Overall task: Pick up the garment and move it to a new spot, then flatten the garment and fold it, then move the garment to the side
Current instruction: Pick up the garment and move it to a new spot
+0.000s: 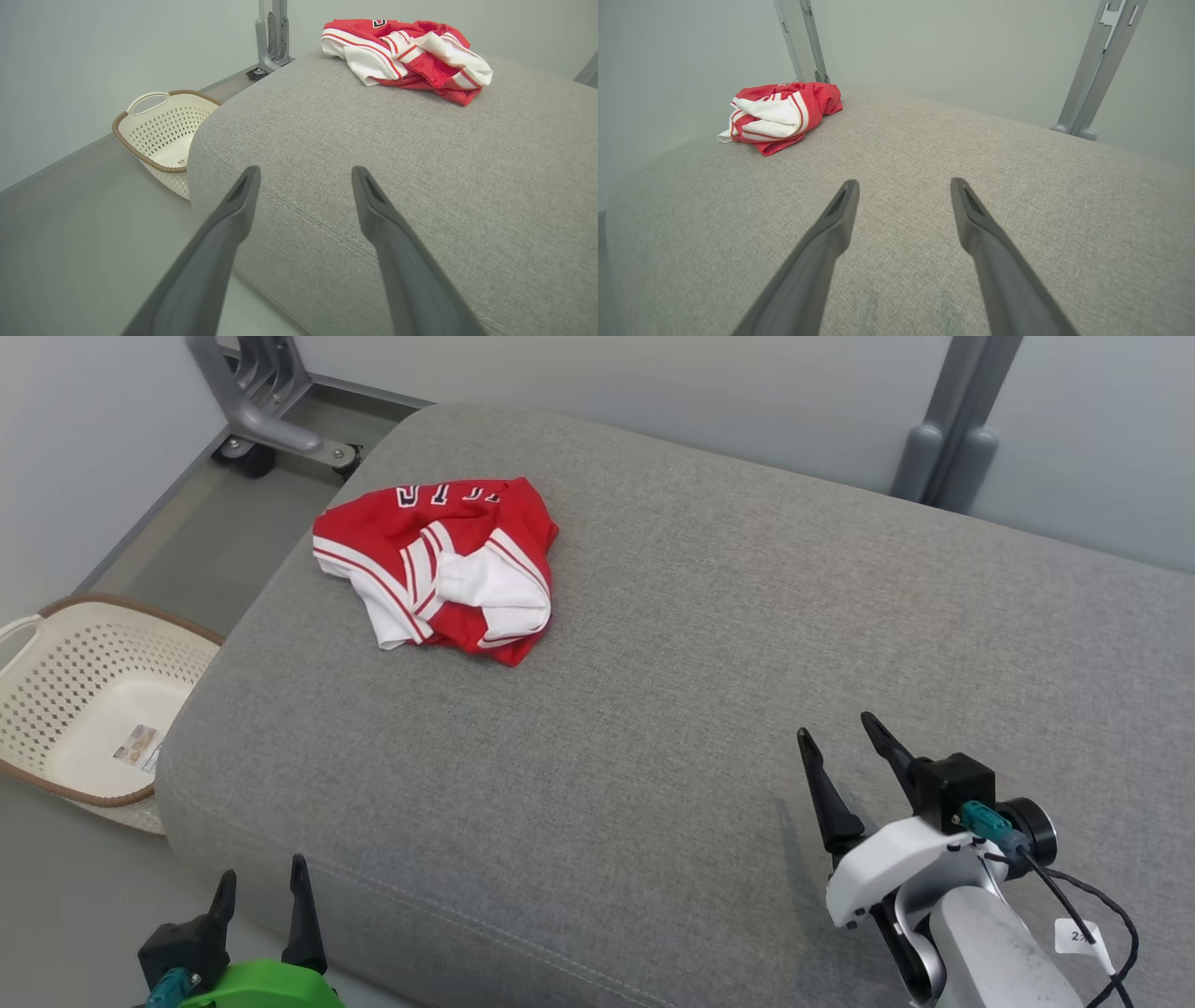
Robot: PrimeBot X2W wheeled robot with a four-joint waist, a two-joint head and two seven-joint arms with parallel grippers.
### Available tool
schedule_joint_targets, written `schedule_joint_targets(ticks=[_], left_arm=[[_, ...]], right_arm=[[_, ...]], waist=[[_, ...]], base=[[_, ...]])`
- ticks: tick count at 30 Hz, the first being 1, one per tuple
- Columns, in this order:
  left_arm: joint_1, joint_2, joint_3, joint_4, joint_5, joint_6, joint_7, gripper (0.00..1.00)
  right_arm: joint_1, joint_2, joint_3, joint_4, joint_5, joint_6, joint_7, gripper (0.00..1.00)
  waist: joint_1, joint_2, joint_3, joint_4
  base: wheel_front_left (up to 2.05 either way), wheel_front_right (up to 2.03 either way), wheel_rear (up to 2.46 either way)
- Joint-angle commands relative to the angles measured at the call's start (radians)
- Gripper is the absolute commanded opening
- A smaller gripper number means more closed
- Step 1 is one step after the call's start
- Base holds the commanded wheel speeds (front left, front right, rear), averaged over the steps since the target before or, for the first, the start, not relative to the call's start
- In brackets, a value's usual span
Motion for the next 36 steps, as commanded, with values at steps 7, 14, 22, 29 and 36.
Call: schedule_joint_targets(ticks=[7,14,22,29,36], left_arm=[[-0.066,0.003,0.037,0.021,-0.047,-0.033,0.0,1.0],[-0.247,0.039,0.056,0.064,-0.055,-0.062,0.0,1.0],[-0.511,0.187,-0.131,0.175,-0.13,-0.066,0.0,1.0],[-0.649,0.294,-0.33,0.284,-0.333,-0.067,0.023,1.0],[-0.702,0.346,-0.396,0.429,-0.454,-0.066,0.024,1.0]], right_arm=[[-0.024,-0.019,-0.005,-0.001,-0.014,-0.002,0.0,1.0],[-0.061,-0.068,-0.019,-0.019,-0.028,-0.002,0.0,1.0],[-0.129,-0.123,-0.039,-0.057,-0.047,-0.002,0.0,1.0],[-0.163,-0.142,-0.053,-0.081,-0.053,-0.002,0.0,1.0],[-0.171,-0.144,-0.073,-0.095,-0.059,-0.002,0.0,1.0]], waist=[[0.0001,0.0,0.048,-0.022],[0.0001,0.0,0.14,-0.087],[0.0001,0.0,0.265,-0.174],[0.0001,0.0,0.34,-0.258],[0.0001,0.0,0.377,-0.318]], base=[[0.0,0.0,0.0],[0.0,0.0,0.0],[0.0,0.0,0.0],[0.0,0.0,0.0],[0.0,0.0,0.0]])
